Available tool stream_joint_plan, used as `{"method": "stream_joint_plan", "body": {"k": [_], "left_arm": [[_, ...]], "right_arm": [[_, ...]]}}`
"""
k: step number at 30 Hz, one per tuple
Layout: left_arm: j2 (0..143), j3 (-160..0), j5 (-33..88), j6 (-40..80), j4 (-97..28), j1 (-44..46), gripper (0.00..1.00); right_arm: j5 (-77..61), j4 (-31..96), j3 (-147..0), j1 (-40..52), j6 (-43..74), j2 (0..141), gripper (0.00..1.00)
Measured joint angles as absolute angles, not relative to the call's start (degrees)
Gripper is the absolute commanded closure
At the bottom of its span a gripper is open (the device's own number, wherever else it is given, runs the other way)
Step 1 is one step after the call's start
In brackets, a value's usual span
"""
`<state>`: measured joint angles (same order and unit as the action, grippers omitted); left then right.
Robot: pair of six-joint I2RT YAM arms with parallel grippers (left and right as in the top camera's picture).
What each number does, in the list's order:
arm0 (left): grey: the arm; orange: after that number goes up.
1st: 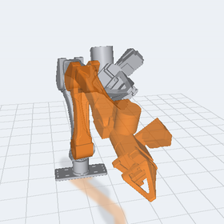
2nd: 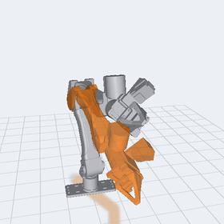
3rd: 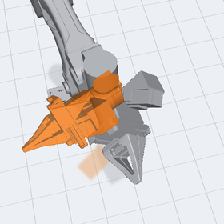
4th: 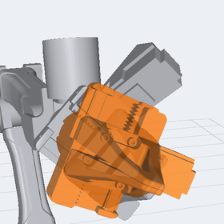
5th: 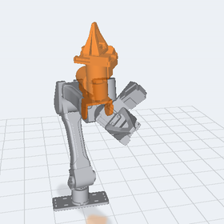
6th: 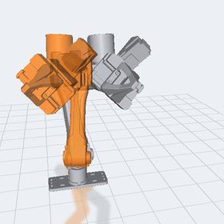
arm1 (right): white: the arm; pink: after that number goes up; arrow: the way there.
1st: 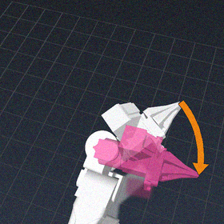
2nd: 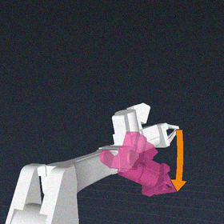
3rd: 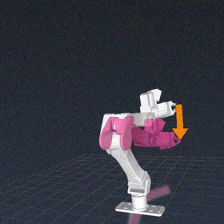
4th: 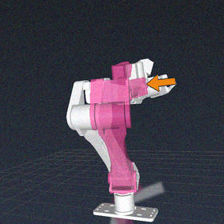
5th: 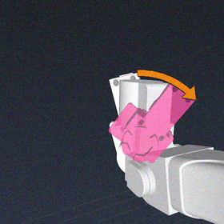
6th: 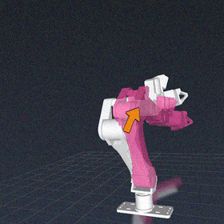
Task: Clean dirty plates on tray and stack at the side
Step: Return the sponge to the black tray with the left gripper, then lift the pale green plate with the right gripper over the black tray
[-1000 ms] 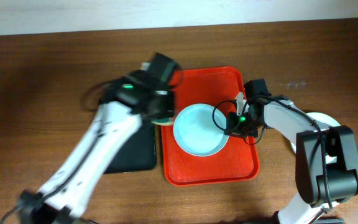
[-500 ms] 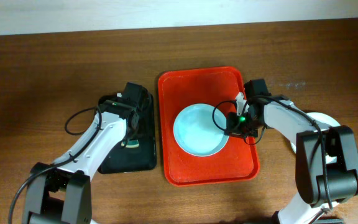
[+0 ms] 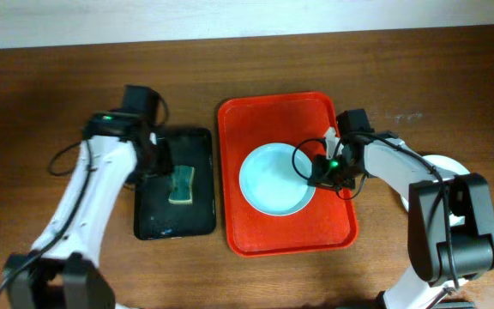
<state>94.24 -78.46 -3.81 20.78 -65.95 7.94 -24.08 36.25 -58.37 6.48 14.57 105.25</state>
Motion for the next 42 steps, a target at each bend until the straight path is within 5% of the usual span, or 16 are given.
{"method": "stream_joint_plan", "body": {"k": [2,4,12,23,33,42], "left_arm": [[90.4,-81.4,-4.1,20.3,-70.1,3.5,0.45],[87.3,-82.1,-4.5,20.1,-71.6,-0.1,0.0],[79.0,-82.4,-5.8,21.9,-74.6,-17.3,0.01],[79.0,-82.4,-5.8,22.1,-75.1,-18.8,0.01],[79.0,-82.4,-5.8,22.1,-75.2,-18.8,0.01],[79.0,-82.4,-5.8,22.1,-75.2,-18.8,0.0]], "right_arm": [[-24.1,35.9,-58.3,6.5,14.4,105.1,0.96],[-23.6,35.9,-58.2,6.5,14.4,105.2,0.96],[-19.3,40.1,-57.4,10.0,14.5,101.9,0.96],[-10.3,52.7,-74.9,23.1,22.6,95.6,0.96],[0.0,34.1,-80.6,42.3,33.8,96.8,0.96],[17.2,21.6,-80.7,50.5,17.4,102.3,0.96]]}}
